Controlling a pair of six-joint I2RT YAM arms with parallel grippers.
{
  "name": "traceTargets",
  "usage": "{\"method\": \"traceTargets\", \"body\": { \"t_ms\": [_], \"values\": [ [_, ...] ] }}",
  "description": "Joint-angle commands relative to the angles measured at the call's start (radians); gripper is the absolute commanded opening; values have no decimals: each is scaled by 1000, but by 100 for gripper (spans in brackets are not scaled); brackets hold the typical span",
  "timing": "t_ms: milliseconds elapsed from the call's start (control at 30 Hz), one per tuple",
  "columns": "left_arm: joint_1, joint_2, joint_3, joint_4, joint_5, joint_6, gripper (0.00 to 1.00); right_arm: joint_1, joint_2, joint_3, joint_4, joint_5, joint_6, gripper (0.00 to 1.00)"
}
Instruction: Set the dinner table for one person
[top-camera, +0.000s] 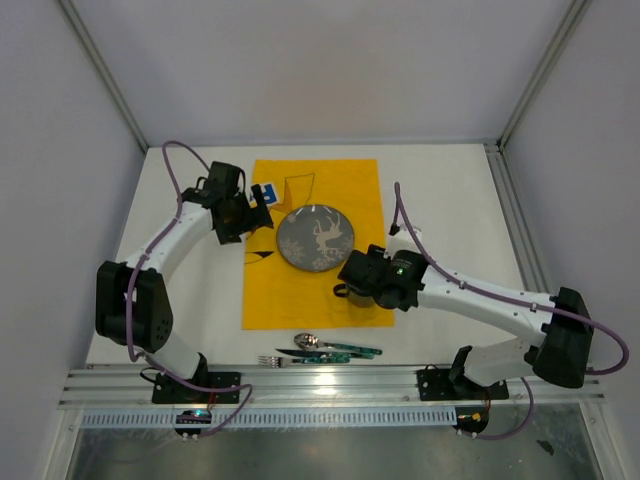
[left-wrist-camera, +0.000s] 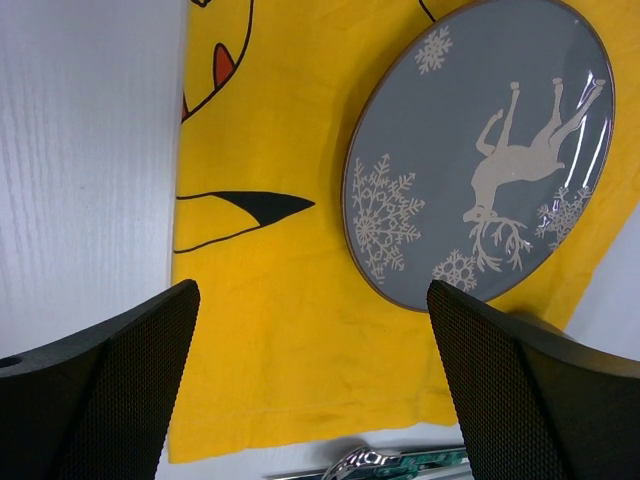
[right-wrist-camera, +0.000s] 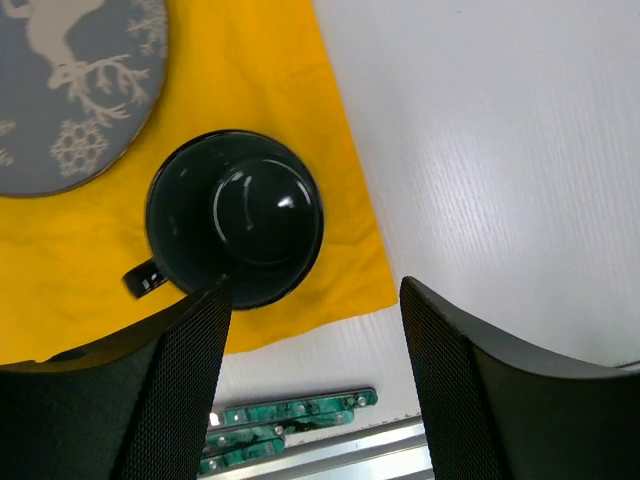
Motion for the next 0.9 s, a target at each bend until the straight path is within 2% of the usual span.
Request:
{"method": "traceTargets", "body": {
  "t_ms": [0, 33, 67, 100, 133, 167, 200, 300, 367, 500, 633, 867],
  "values": [
    [3, 7, -4, 37, 7, -7, 99, 78, -91, 31, 40, 108, -118, 72],
    [2, 8, -2, 36, 6, -4, 98, 104, -104, 10, 81, 90, -229, 72],
    [3, 10, 1, 36, 3, -2, 98, 120, -124, -6, 197, 31, -298, 72],
    [2, 14, 4, 36, 1, -1, 98, 143, -178, -59, 272, -8, -463, 72],
    [3, 17, 7, 33, 1, 1, 98, 181, -206, -88, 428, -51, -536, 72],
    [3, 20, 16, 30, 1, 1, 98, 187, -230, -113, 496, -104, -603, 72],
    [3, 25, 19, 28, 1, 1, 98, 189, -249, -135, 535, -220, -654, 72],
    [3, 28, 29, 25, 4, 2, 99, 189, -231, -135, 519, -312, -751, 72],
    [3, 28, 32, 22, 3, 5, 99, 194, -192, -119, 480, -317, -803, 72],
    [3, 27, 33, 14, -3, 13, 98, 198, -163, -129, 555, -405, -929, 72],
    [3, 17, 23, 10, -11, 16, 98, 200, -77, -60, 510, -473, -1009, 72],
    [3, -10, 6, 4, -20, 25, 99, 200, 39, -50, 525, -513, -1158, 71]
  ]
}}
